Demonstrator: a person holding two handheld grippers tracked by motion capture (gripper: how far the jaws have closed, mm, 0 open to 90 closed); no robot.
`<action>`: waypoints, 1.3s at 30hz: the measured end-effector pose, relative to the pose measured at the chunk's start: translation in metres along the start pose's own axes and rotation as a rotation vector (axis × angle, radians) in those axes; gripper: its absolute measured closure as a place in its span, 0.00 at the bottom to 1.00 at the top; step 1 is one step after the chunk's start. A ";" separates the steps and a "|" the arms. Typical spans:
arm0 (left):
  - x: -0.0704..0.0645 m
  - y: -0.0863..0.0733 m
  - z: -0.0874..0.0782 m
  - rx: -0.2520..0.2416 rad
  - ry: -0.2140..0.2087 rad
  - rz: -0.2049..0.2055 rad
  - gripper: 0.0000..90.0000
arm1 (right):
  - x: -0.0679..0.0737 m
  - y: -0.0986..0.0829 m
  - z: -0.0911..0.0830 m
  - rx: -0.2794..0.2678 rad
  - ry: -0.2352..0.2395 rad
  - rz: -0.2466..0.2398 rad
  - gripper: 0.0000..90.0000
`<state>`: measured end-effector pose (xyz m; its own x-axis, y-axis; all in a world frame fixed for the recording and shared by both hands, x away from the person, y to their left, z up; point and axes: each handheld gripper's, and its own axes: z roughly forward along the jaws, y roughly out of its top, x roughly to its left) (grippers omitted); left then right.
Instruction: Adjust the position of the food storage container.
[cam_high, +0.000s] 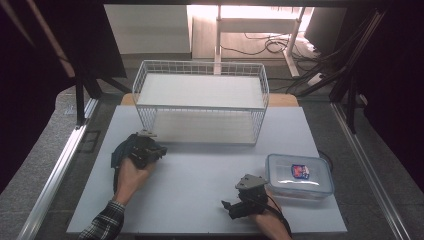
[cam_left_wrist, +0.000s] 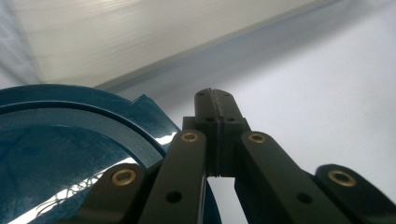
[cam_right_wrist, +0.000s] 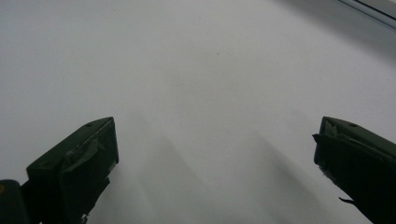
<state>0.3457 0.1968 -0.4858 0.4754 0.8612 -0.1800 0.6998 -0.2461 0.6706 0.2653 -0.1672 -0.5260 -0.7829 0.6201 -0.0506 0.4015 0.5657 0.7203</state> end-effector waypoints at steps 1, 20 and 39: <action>0.003 -0.001 -0.002 0.002 0.004 -0.002 1.00 | 0.000 0.000 0.000 0.001 0.000 0.001 0.00; 0.016 -0.035 -0.026 -0.072 0.030 -0.057 1.00 | 0.003 0.011 -0.003 -0.039 0.031 0.034 0.00; -0.046 -0.064 -0.007 -0.085 -0.132 0.128 0.37 | -0.024 0.027 -0.059 -0.096 -0.040 0.072 0.73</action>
<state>0.2754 0.1761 -0.5154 0.6276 0.7578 -0.1784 0.5842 -0.3070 0.7513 0.2666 -0.1987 -0.4644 -0.7331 0.6797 -0.0226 0.4071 0.4653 0.7860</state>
